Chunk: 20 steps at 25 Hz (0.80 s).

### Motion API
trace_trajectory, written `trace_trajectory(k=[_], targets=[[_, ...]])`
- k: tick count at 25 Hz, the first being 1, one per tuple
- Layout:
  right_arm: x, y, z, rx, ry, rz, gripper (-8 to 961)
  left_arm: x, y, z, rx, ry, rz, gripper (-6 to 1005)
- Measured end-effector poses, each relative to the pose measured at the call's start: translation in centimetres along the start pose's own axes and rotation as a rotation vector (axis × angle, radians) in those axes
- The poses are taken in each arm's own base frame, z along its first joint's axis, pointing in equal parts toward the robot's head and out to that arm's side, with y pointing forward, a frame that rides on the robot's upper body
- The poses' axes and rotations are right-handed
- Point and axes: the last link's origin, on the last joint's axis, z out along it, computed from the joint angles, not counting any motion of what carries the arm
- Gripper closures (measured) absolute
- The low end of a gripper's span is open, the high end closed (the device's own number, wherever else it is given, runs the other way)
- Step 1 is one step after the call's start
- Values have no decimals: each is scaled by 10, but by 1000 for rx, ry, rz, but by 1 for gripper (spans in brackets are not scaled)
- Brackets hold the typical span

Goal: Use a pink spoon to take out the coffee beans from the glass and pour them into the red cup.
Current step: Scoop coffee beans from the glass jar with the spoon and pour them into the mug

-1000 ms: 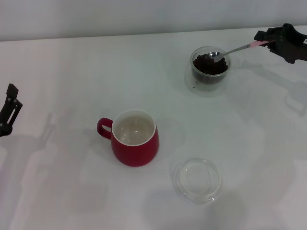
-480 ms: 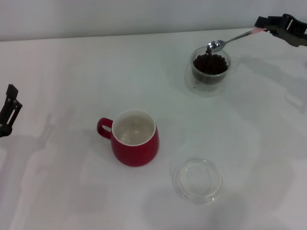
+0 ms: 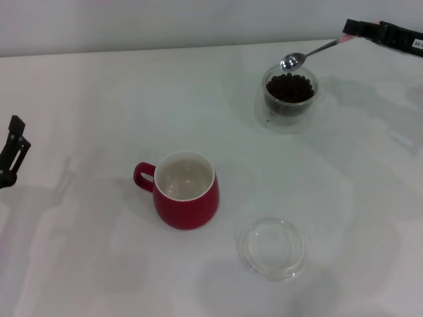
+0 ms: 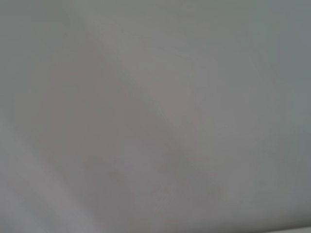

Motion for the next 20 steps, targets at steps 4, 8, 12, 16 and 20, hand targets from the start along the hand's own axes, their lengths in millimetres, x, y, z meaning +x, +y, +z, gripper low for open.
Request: trace_trajectory(k=[4,8,12,16,20], targets=[[2,5,0,-33,11,-74,784,0,0,0,0,0,0,128],[9,7,-1,-35,38,-135,783,0,0,0,0,0,-11,127],[14,9,-2,-30,32,-189,783,0,0,0,0,0,-25,127],[14,10,-5,-29,21,-215,783,0,0,0,0,0,-25,127],[14,8,-7,-15,17,-247,782,0,0,0,0,0,-25,128]])
